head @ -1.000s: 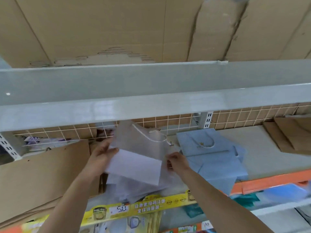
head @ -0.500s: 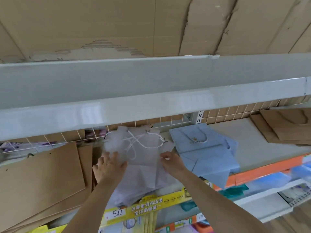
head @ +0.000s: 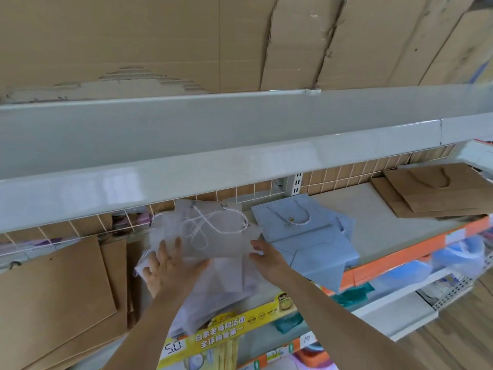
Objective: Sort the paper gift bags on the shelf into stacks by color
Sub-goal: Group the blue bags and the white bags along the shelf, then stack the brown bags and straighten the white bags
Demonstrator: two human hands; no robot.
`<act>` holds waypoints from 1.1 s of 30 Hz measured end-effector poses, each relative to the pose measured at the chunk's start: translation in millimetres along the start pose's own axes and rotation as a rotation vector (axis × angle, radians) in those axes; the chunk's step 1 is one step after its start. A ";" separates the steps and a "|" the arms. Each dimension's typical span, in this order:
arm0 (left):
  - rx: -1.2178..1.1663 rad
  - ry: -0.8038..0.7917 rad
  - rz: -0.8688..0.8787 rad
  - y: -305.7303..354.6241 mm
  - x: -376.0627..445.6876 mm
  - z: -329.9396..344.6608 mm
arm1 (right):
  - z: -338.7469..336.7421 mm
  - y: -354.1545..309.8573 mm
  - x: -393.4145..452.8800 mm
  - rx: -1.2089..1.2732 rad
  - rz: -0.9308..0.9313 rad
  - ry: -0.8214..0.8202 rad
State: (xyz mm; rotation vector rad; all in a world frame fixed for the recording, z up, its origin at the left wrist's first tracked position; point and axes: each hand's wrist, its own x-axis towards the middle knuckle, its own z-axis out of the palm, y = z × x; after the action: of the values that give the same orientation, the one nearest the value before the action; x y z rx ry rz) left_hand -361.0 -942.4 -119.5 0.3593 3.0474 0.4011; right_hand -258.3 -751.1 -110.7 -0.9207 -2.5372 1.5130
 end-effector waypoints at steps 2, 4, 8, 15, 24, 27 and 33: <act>-0.013 0.012 -0.010 0.0 1.7 -1.4 | -4.2 4.5 -1.7 0.000 -0.003 0.020; -0.017 0.036 -0.004 0.6 1.1 -3.1 | -9.1 9.7 -3.5 0.029 -0.002 0.052; -0.016 0.097 -0.007 8.4 -8.0 -9.2 | -27.9 21.8 -5.1 0.057 -0.042 0.100; -0.155 0.231 0.002 55.5 -34.3 -24.2 | -86.1 39.1 -15.4 0.099 -0.113 -0.011; -0.365 0.102 0.016 159.8 -93.2 -30.2 | -211.5 73.8 -36.8 -0.039 -0.228 -0.056; -0.368 0.077 0.051 205.2 -116.7 -27.7 | -257.0 91.5 -40.4 -0.137 -0.272 -0.029; -0.340 0.003 0.151 302.3 -147.5 -11.1 | -339.4 139.6 -51.4 -0.326 -0.258 -0.024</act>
State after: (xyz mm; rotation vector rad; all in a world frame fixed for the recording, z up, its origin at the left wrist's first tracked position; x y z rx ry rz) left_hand -151.3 -695.9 -27.6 0.5662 2.8855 0.9112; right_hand -39.3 -462.0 -34.7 -0.5682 -2.8391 1.0688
